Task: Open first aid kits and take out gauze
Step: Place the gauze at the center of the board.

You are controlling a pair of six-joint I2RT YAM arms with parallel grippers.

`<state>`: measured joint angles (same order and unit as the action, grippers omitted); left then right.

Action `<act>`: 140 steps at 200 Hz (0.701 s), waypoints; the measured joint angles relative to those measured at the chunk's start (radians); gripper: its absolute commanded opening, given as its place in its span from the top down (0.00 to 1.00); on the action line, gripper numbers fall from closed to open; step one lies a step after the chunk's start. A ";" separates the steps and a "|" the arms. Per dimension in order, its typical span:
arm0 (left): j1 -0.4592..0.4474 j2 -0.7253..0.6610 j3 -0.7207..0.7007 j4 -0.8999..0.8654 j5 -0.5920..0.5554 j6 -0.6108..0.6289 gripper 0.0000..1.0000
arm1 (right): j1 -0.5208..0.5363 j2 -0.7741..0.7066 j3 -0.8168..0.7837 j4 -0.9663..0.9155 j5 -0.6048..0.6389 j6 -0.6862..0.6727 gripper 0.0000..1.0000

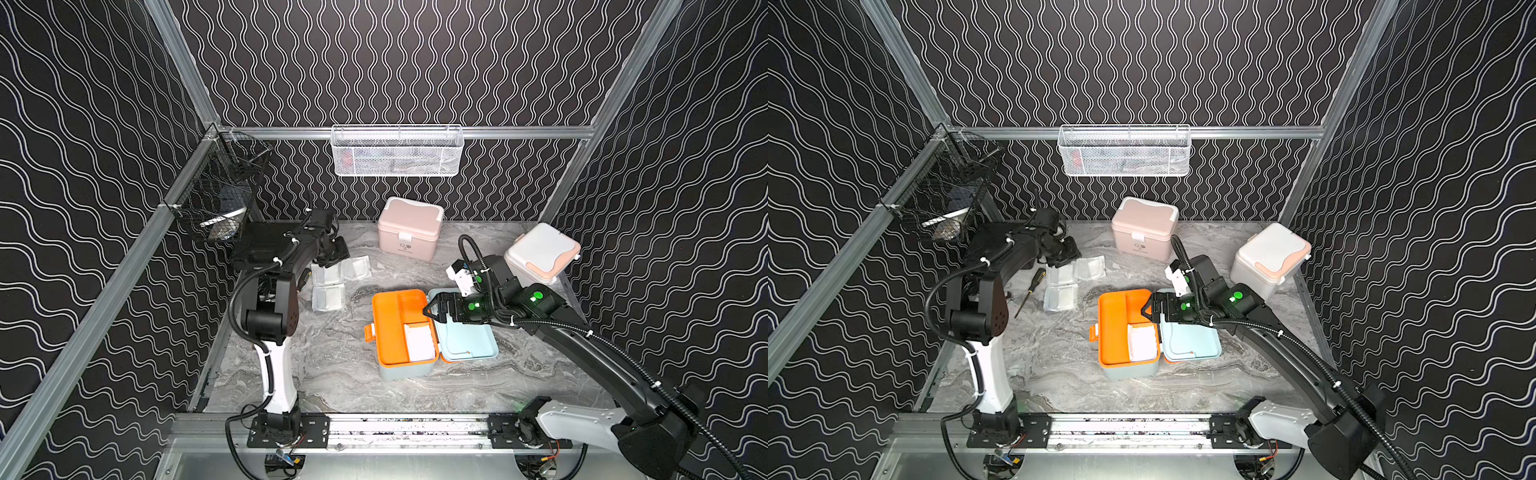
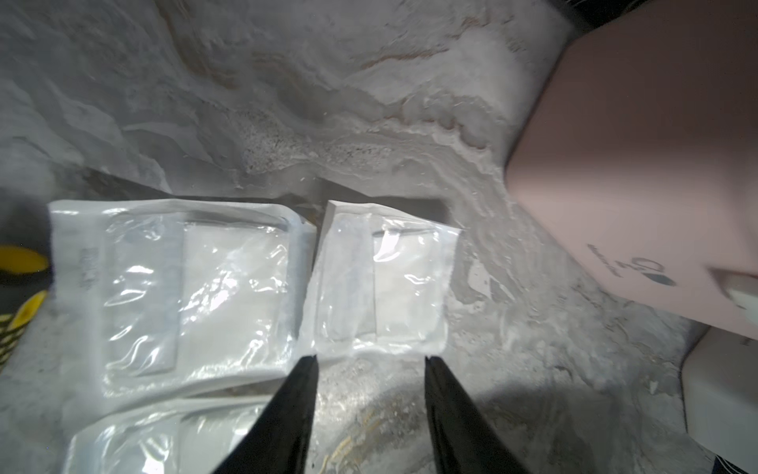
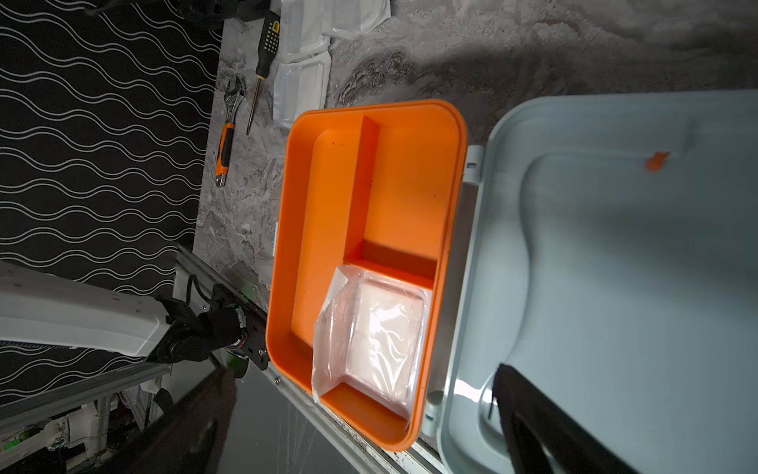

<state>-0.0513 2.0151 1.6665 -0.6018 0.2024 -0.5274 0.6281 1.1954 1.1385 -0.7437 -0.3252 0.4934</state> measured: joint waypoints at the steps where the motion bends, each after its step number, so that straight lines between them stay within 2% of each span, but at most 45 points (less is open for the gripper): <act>1: -0.001 -0.004 -0.002 0.000 0.000 0.000 0.44 | 0.000 -0.001 0.000 0.000 0.000 0.000 0.00; 22: -0.022 -0.116 -0.050 -0.012 -0.021 0.003 0.32 | 0.000 -0.034 0.000 -0.011 0.006 0.009 0.00; 54: -0.121 -0.315 -0.135 -0.034 -0.031 0.008 0.02 | 0.000 -0.124 0.004 -0.035 0.043 0.011 0.00; 97: -0.320 -0.566 -0.214 -0.092 -0.094 0.013 0.01 | 0.000 -0.303 0.007 -0.061 0.141 0.011 0.00; 140: -0.565 -0.693 -0.214 -0.200 -0.190 0.001 0.01 | 0.000 -0.478 -0.049 -0.073 0.263 0.030 0.00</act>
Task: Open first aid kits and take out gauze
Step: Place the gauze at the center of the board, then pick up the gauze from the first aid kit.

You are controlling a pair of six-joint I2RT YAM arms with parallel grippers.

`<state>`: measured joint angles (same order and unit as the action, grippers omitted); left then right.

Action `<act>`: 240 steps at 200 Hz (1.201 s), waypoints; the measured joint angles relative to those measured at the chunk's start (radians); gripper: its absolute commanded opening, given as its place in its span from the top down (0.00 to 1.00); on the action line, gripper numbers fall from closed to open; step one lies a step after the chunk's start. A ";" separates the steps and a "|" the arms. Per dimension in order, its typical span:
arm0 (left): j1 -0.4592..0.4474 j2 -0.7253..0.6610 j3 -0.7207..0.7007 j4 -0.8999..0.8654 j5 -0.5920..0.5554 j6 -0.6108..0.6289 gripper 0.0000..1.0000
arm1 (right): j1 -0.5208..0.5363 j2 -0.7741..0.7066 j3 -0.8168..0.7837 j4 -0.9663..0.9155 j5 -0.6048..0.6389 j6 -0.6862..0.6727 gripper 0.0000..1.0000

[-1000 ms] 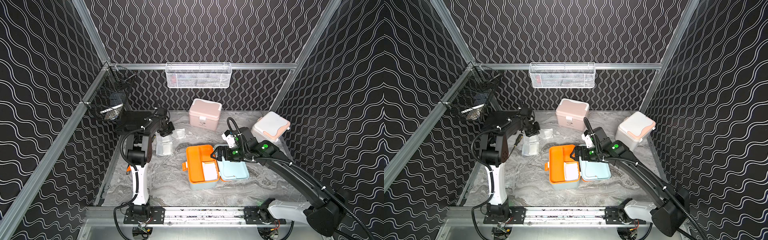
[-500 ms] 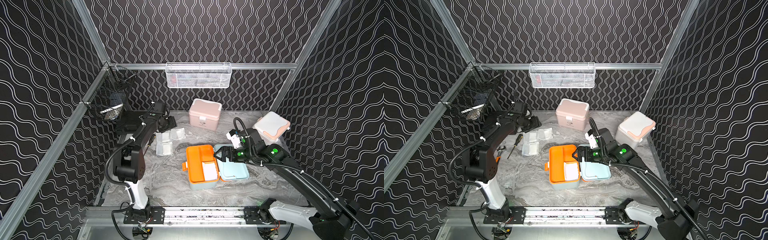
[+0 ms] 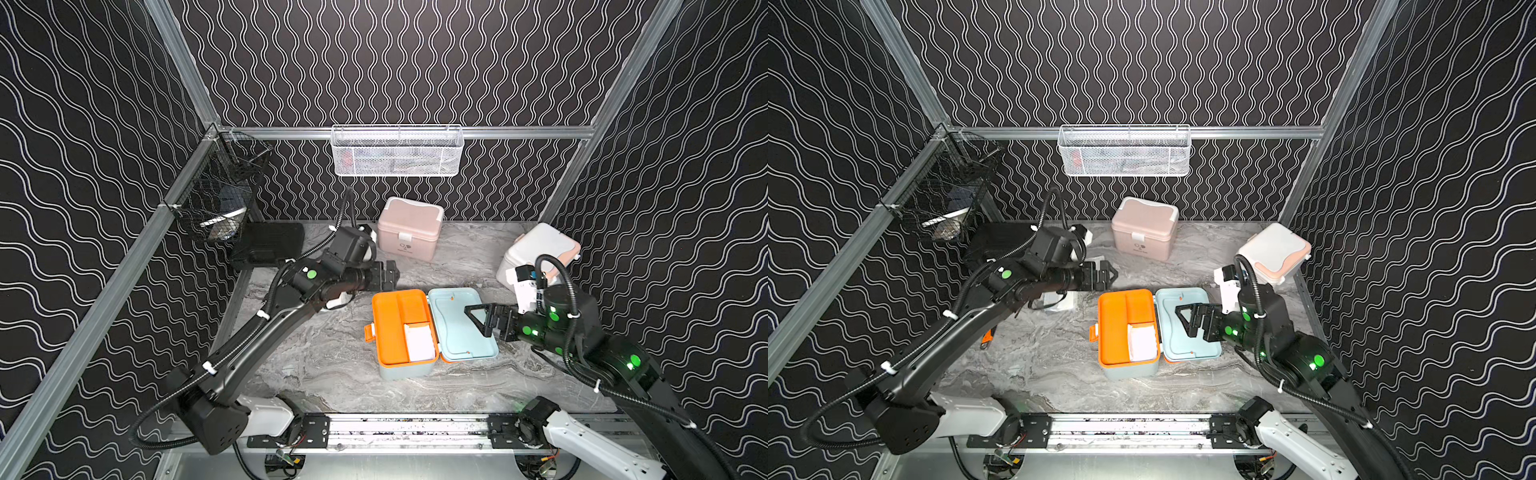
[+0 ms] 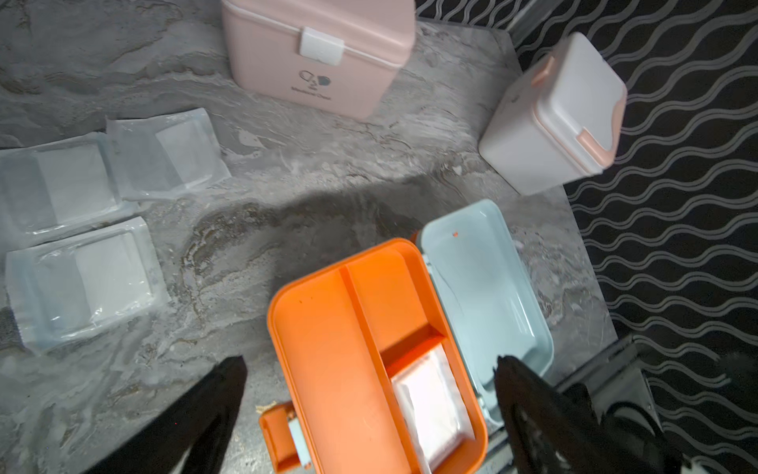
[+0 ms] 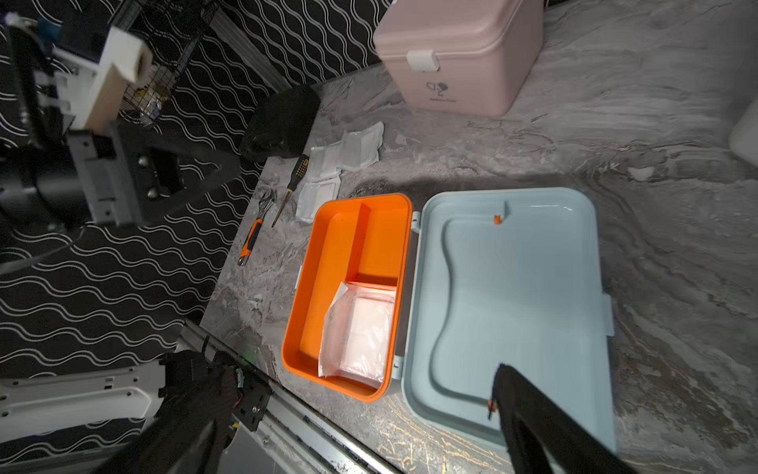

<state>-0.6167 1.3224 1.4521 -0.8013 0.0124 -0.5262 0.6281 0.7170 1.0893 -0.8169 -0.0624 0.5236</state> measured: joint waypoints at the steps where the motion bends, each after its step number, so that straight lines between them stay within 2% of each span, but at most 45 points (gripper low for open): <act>1: -0.005 -0.002 0.000 -0.002 -0.002 0.000 0.01 | 0.000 -0.003 -0.001 0.000 0.003 0.001 0.00; 48: -0.273 -0.015 0.014 -0.102 -0.142 -0.056 0.02 | 0.000 -0.092 -0.025 -0.028 0.116 0.033 0.00; 88: -0.394 0.039 -0.005 -0.130 -0.220 -0.116 0.12 | 0.000 -0.033 -0.055 -0.047 0.131 0.042 0.00; 102: -0.411 0.059 -0.032 -0.126 -0.225 -0.135 0.20 | 0.000 0.008 -0.071 -0.047 0.126 0.042 0.00; 165: -0.417 0.144 -0.120 -0.079 -0.225 -0.182 0.44 | 0.000 0.189 -0.121 -0.031 0.014 0.040 0.00; 240: -0.417 0.220 -0.152 -0.029 -0.196 -0.189 0.75 | 0.000 0.229 -0.141 -0.014 -0.041 0.036 0.00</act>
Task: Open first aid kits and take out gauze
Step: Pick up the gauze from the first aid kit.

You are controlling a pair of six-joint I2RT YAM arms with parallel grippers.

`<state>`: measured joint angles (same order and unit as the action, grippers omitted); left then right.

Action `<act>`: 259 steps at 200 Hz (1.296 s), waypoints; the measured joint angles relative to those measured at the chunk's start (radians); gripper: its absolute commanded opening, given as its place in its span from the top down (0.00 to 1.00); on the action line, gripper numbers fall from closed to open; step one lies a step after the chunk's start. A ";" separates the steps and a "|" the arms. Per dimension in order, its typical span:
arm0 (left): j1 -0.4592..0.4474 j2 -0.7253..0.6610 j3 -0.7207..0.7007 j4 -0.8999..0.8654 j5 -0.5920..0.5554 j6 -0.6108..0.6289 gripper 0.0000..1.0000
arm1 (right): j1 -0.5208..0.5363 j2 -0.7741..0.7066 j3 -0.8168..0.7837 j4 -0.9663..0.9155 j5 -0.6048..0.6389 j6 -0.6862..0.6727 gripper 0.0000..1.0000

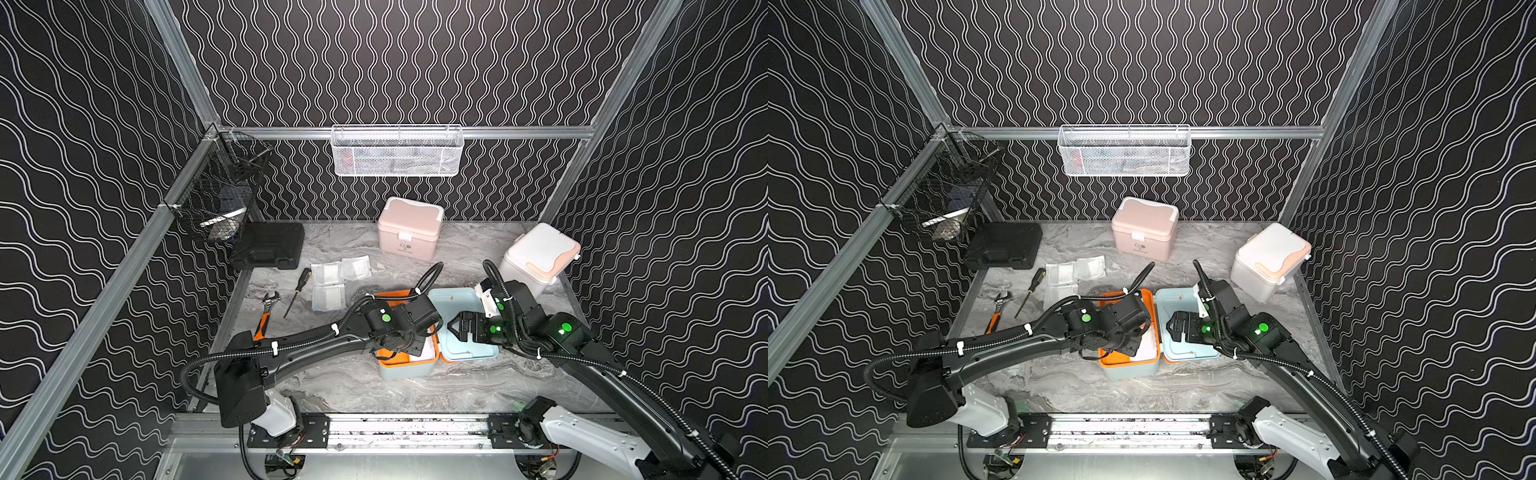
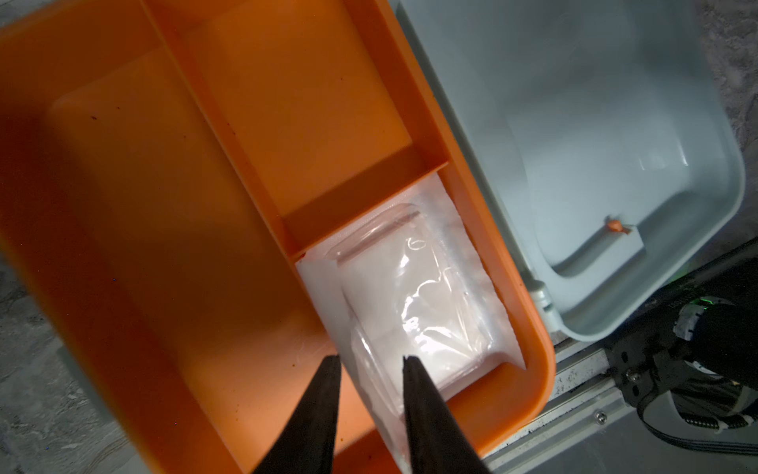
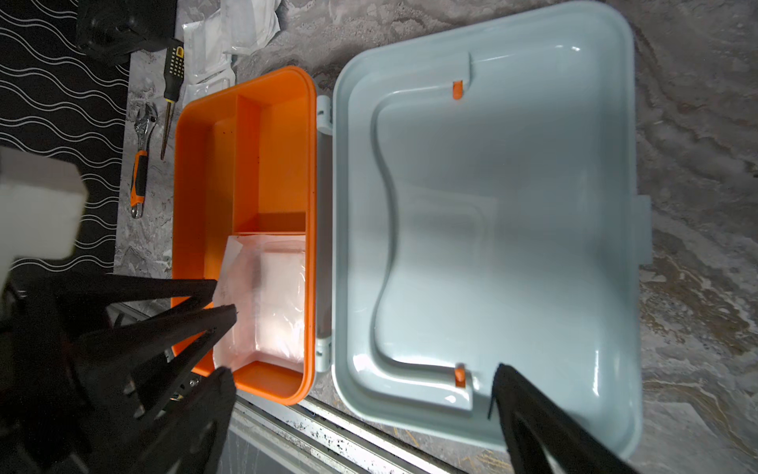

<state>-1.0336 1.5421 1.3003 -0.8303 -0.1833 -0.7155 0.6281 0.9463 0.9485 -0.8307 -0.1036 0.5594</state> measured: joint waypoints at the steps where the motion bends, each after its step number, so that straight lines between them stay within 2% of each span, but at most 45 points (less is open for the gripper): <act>1: 0.000 0.000 0.000 0.000 0.000 0.000 0.75 | 0.000 0.000 0.000 0.000 0.000 0.000 0.00; 23: 0.000 0.003 -0.010 0.007 0.004 -0.005 0.80 | 0.000 -0.002 -0.004 0.000 -0.007 -0.003 0.00; 54: 0.000 0.004 -0.020 0.013 0.005 -0.018 0.78 | 0.000 -0.003 -0.005 0.001 -0.010 -0.008 0.00; 82: 0.000 -0.004 -0.030 0.015 0.005 -0.022 0.80 | 0.000 -0.004 -0.005 0.001 -0.014 -0.011 0.00; 107: 0.000 -0.021 -0.031 0.015 0.005 -0.026 0.91 | 0.000 -0.003 -0.005 0.002 -0.021 -0.011 0.00; 144: 0.000 -0.028 -0.016 0.015 0.011 -0.025 1.00 | 0.000 -0.001 0.002 0.002 -0.030 -0.011 0.00; 222: 0.007 -0.106 0.050 0.033 0.029 -0.013 1.00 | 0.000 0.003 0.061 0.000 -0.047 -0.026 0.00; 259: 0.071 -0.148 0.075 0.040 0.042 0.012 1.00 | 0.000 -0.008 0.087 0.012 -0.083 -0.037 0.00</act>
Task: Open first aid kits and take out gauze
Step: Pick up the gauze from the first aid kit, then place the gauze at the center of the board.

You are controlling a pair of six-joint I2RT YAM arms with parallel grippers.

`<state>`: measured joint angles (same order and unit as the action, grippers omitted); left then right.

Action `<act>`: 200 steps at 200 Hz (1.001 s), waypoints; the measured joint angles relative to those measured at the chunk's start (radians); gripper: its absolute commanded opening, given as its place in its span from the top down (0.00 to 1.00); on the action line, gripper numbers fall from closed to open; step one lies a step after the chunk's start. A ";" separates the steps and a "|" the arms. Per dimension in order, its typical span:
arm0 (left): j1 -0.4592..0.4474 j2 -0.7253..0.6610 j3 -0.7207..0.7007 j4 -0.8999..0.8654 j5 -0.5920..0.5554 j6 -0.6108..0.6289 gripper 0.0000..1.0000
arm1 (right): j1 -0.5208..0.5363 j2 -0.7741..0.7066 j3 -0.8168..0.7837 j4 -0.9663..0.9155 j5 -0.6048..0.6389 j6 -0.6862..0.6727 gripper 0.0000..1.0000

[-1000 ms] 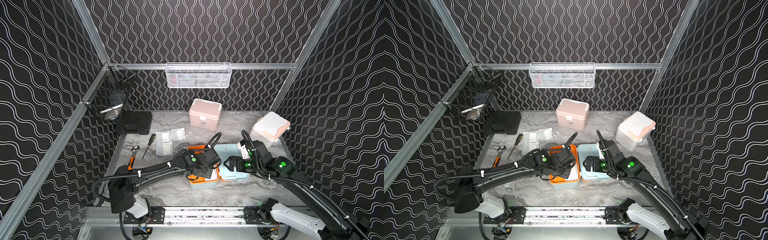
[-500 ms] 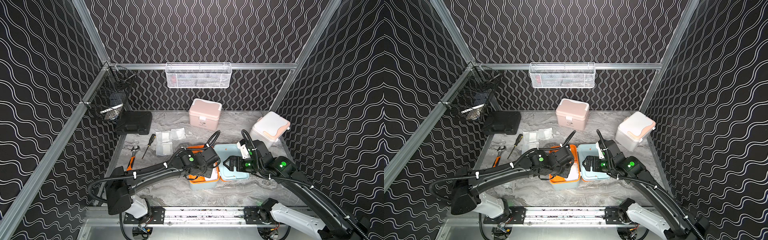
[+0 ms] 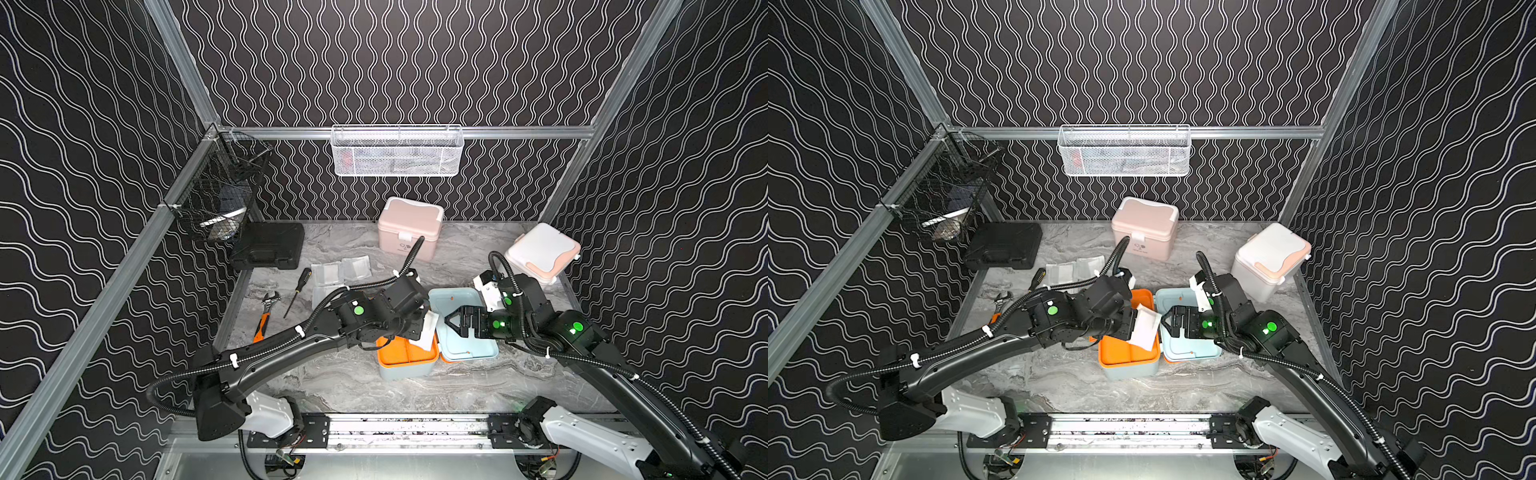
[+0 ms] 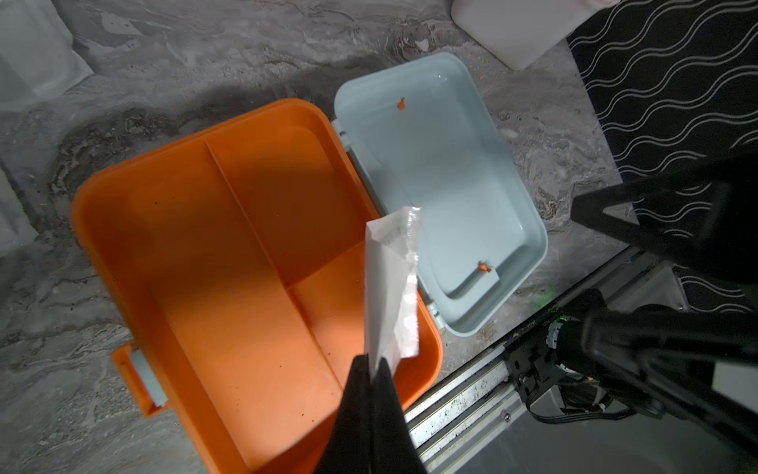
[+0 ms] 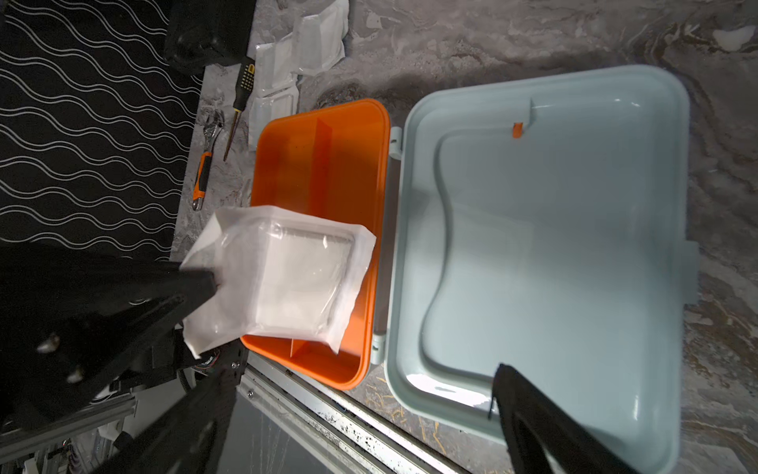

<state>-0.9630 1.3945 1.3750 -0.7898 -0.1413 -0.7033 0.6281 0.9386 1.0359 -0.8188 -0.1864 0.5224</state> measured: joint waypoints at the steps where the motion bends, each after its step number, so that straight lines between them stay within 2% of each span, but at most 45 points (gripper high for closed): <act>1: 0.002 -0.001 0.000 0.000 0.001 0.000 1.00 | 0.000 0.000 0.001 0.001 -0.001 0.000 0.00; 31: 0.103 -0.032 0.007 0.005 0.040 0.027 1.00 | 0.000 0.015 0.027 0.018 -0.032 -0.011 0.00; 64: 0.255 -0.056 0.007 0.027 0.104 0.056 1.00 | 0.003 0.048 0.060 0.040 -0.064 -0.011 0.00; 138: 0.547 -0.015 0.048 0.060 0.218 0.122 1.00 | 0.047 0.151 0.127 0.085 -0.119 -0.010 0.00; 200: 0.718 0.087 -0.074 0.193 0.312 0.121 1.00 | 0.106 0.233 0.145 0.083 -0.121 -0.008 0.00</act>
<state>-0.2455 1.4815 1.3014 -0.5968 0.1707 -0.5823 0.7345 1.1721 1.1805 -0.7357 -0.3073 0.5148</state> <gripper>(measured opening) 0.052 0.998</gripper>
